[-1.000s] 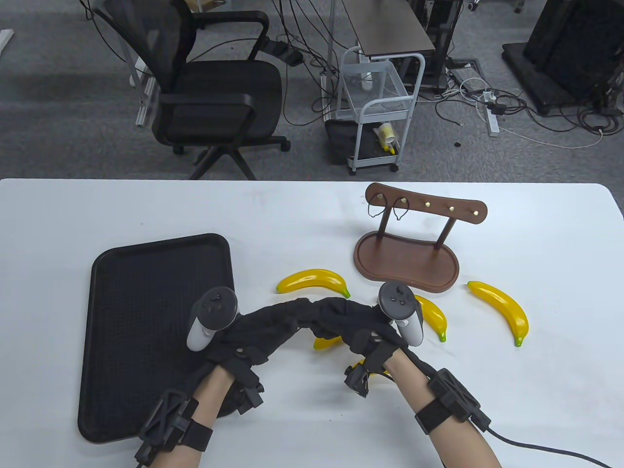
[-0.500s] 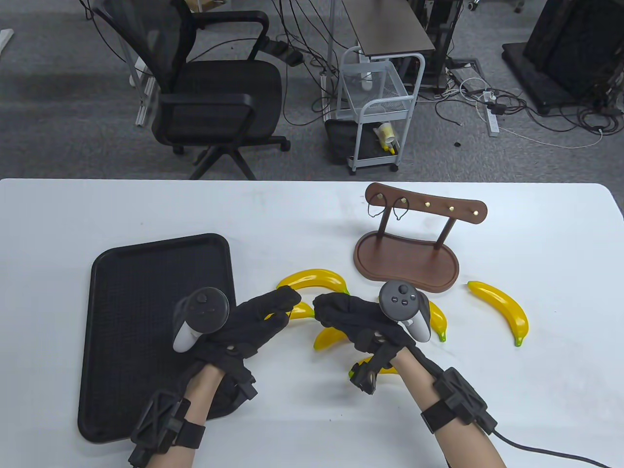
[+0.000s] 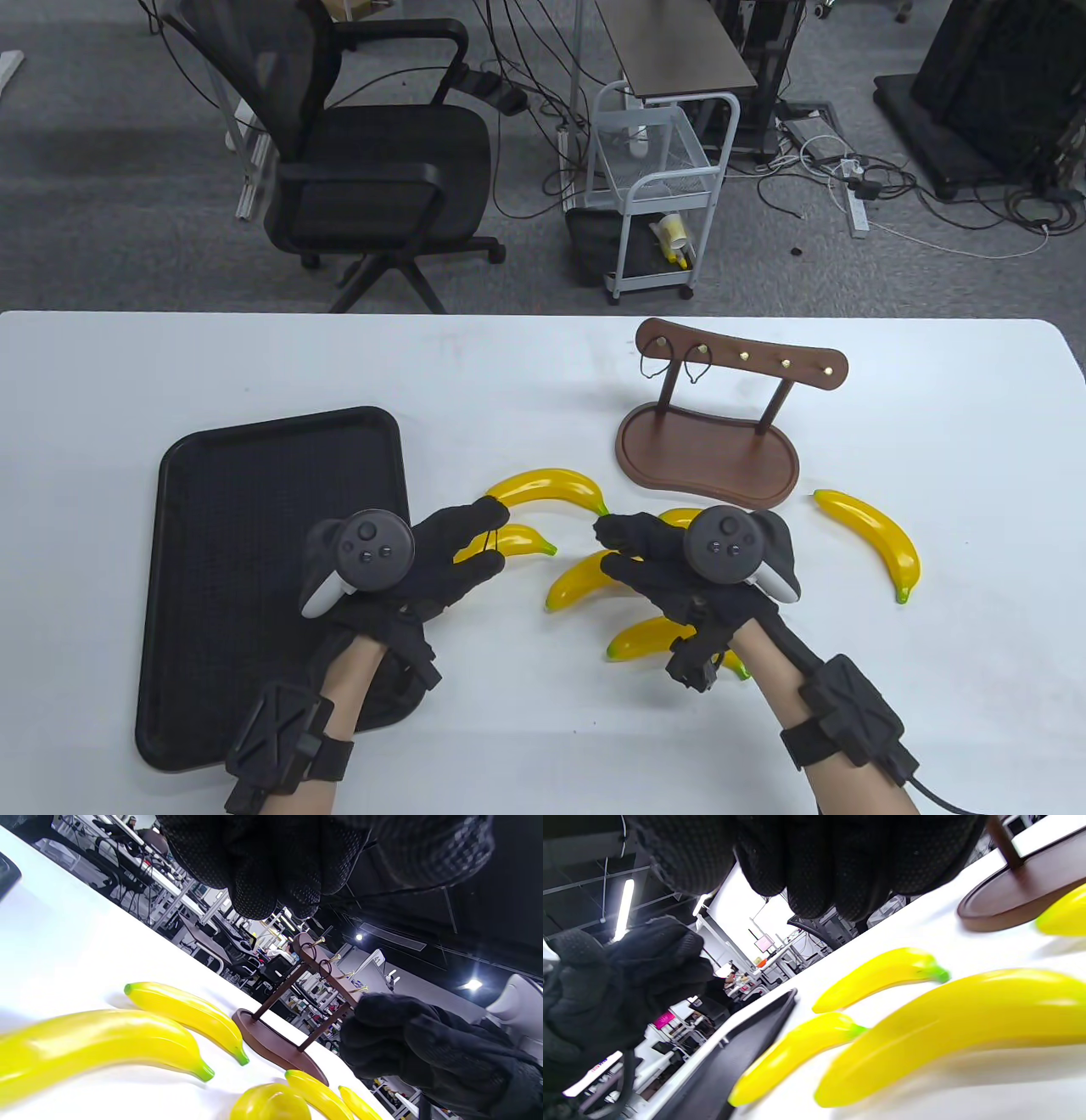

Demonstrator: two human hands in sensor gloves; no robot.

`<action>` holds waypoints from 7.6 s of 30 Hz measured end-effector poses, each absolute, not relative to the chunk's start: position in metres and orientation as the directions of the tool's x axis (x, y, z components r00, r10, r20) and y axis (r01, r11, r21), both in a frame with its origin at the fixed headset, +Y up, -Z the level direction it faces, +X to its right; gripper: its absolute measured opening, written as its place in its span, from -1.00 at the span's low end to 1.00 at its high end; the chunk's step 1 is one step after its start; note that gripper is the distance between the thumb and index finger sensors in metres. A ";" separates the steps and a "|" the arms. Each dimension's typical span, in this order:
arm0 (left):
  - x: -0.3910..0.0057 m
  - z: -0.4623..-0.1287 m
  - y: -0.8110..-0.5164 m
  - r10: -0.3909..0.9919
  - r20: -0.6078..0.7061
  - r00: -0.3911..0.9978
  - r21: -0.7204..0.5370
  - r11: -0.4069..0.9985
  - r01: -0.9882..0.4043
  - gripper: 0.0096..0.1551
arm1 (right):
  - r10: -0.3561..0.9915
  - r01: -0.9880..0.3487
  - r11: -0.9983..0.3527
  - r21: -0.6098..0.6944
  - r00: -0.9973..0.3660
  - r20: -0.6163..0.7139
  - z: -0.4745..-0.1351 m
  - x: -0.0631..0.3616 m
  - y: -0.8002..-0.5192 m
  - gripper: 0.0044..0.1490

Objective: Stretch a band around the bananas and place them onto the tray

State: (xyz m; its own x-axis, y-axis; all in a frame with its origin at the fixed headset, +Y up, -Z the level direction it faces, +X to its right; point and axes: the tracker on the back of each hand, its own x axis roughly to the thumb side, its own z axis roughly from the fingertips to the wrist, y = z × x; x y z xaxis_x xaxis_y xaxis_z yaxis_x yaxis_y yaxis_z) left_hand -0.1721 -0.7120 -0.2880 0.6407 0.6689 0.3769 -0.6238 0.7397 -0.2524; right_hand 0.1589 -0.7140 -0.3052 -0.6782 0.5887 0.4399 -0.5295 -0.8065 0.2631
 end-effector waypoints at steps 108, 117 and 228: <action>-0.187 -0.297 -0.734 0.551 0.291 0.782 -0.211 0.834 -0.509 -0.24 | 0.193 -0.169 -0.981 0.094 -0.814 0.548 -0.341 0.140 -0.772 -0.11; -0.187 -0.297 -0.734 0.547 0.291 0.785 -0.211 0.837 -0.505 -0.24 | 0.248 -0.204 -0.969 0.142 -0.814 0.526 -0.343 0.144 -0.782 -0.08; -0.161 -0.300 -0.752 0.788 0.211 0.578 -0.466 0.601 -0.649 -0.01 | 0.174 -0.256 -0.963 -0.086 -0.832 0.526 -0.310 0.087 -0.717 -0.11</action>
